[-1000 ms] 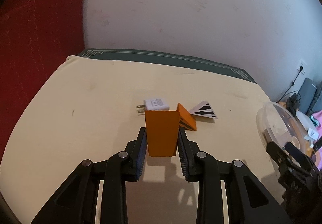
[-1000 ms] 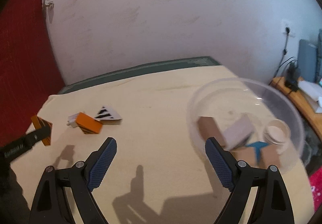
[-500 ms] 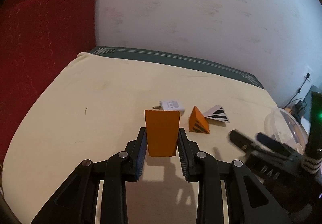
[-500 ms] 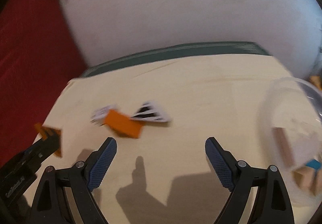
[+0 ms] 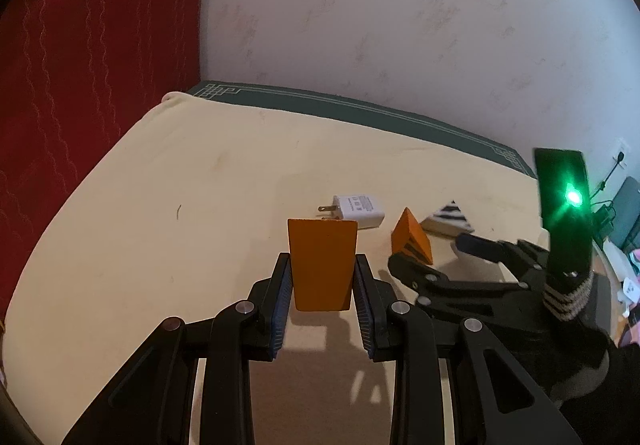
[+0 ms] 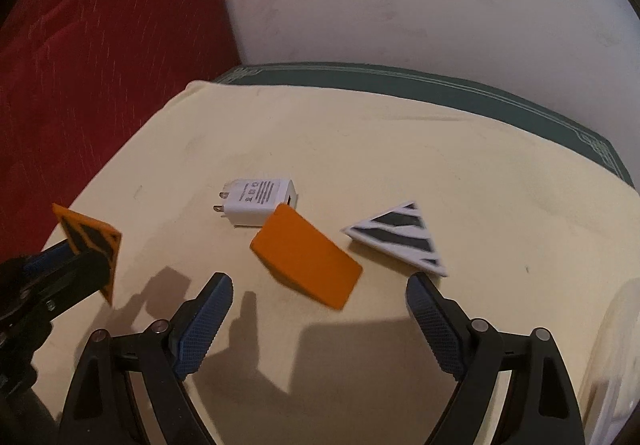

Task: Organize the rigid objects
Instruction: 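Lift the orange block with the left gripper while the right moves to the orange wedge, then grasp the orange wedge with the right gripper while the left holds the orange block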

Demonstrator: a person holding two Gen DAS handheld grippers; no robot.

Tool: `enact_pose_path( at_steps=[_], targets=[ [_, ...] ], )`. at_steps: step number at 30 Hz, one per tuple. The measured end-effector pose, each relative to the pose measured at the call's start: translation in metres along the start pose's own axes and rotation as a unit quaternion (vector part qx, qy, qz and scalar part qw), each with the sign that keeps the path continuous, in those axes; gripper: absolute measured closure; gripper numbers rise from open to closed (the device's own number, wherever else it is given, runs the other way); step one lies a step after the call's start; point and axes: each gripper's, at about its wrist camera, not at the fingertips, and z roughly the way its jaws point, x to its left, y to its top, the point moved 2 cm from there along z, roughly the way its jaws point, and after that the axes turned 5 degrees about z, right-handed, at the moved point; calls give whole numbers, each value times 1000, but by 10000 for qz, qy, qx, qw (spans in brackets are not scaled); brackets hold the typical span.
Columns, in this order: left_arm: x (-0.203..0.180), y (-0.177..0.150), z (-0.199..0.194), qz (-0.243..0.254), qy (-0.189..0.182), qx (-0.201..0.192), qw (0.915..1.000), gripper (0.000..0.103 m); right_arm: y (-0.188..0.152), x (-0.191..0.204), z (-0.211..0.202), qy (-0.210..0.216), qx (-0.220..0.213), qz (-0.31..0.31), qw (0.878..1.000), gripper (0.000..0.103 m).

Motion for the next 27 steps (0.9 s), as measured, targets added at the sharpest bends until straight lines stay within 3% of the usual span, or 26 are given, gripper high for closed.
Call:
enact_pose_path(
  at_steps=[5,8,10,11,21,27],
  targets=[
    [0,0,0,-38,14,12,10000,73,7,5,14,-16,235,-438,9988,21],
    [-1,0,1,-36,12,33,10000,73,8,10,17,-95,282,-599,9978,31],
    [-2,-1,-1,-34,5,39,10000,73,10,9,15,-152,286,-634,9975,46],
    [-2,-1,-2,-32,0,37,10000,73,11,7,14,-193,285,-604,9976,49],
    [-4,-2,-7,-44,-33,30,10000,73,3,3,-3,-187,105,-261,9994,50],
    [-7,-3,-10,-41,-58,4,10000,72,1,5,-18,22,-91,60,9999,50]
  ],
)
